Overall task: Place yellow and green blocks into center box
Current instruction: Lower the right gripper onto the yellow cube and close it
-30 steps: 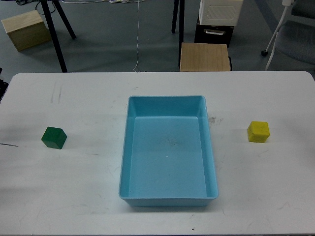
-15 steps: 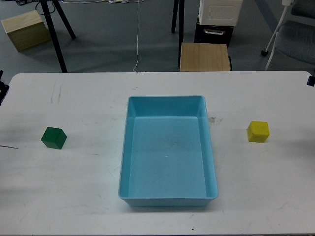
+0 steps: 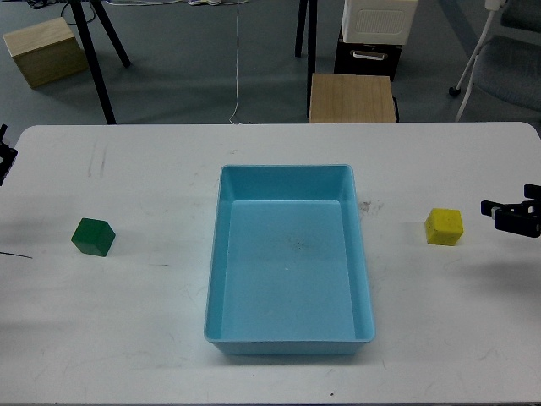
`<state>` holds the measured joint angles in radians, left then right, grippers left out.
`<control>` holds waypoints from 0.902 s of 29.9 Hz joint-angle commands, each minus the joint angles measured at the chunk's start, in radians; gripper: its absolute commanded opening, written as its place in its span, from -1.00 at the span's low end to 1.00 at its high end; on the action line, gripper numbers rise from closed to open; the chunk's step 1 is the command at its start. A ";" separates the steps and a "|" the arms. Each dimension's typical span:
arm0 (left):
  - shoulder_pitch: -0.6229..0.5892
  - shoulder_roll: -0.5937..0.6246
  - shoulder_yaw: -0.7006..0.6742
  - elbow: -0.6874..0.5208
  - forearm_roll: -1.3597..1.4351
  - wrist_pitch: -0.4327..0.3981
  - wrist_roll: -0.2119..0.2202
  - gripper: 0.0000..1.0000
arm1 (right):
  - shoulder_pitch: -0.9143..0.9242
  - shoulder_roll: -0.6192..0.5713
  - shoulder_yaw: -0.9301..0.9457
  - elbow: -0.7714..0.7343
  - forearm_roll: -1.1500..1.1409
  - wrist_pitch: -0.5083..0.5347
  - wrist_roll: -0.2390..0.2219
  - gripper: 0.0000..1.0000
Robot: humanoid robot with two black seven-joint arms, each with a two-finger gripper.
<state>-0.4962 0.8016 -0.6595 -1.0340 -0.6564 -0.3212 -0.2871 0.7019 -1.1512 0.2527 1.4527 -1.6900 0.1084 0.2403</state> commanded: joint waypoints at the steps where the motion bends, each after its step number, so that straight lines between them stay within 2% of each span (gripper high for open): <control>1: 0.001 -0.004 0.001 -0.001 0.001 0.013 -0.001 1.00 | 0.001 0.004 -0.044 -0.003 -0.057 -0.006 0.007 0.98; 8: 0.004 -0.001 0.001 -0.003 0.001 0.016 0.000 1.00 | 0.044 0.001 -0.049 -0.011 -0.088 -0.025 0.016 0.97; 10: 0.002 0.001 0.000 -0.003 0.001 0.016 0.000 1.00 | 0.062 0.007 -0.047 -0.024 -0.088 -0.071 0.016 0.96; 12: 0.002 -0.001 0.001 -0.003 0.001 0.016 0.000 1.00 | 0.083 0.033 -0.050 -0.050 -0.085 -0.104 0.013 0.96; 21: 0.008 -0.001 0.001 -0.001 0.001 0.016 0.000 1.00 | 0.087 0.211 -0.130 -0.258 -0.079 -0.107 0.005 0.97; 27: 0.010 -0.001 0.001 -0.001 0.001 0.016 0.000 1.00 | 0.088 0.237 -0.133 -0.282 -0.079 -0.108 0.005 0.97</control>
<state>-0.4866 0.7997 -0.6580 -1.0354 -0.6549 -0.3052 -0.2868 0.7884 -0.9208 0.1204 1.1770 -1.7686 0.0007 0.2451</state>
